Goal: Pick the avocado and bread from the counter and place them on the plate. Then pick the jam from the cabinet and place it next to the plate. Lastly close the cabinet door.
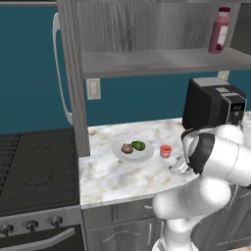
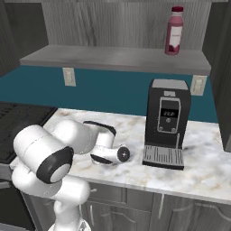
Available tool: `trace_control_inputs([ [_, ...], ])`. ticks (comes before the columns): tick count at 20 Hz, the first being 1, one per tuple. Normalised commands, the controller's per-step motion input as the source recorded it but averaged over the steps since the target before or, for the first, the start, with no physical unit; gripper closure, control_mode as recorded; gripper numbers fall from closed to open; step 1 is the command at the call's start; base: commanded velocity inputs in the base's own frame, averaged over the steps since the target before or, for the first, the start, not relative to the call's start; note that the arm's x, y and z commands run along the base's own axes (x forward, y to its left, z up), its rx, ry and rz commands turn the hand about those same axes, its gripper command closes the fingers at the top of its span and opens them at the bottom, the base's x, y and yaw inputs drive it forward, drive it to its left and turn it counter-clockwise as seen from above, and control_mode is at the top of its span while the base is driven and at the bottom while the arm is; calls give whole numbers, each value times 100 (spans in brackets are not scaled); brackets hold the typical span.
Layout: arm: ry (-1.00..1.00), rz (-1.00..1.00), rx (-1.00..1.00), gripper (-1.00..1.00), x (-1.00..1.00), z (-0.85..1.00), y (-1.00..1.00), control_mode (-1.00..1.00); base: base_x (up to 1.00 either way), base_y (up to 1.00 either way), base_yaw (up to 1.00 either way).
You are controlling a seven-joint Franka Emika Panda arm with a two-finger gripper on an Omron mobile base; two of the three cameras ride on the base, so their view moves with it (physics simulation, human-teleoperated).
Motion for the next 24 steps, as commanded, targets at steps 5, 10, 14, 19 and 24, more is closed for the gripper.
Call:
trace_control_inputs([
  [5,-11,-6,0,-100,-87,26,-5,-100,0,0,0],
  [10,-24,-2,0,-100,-65,83,0,-100,0,0,0],
  [14,-18,0,0,-100,-54,90,0,-100,0,0,0],
  [19,-15,0,0,-100,-57,70,1,-100,0,0,0],
  [24,-15,0,0,-100,-49,46,0,-100,0,0,0],
])
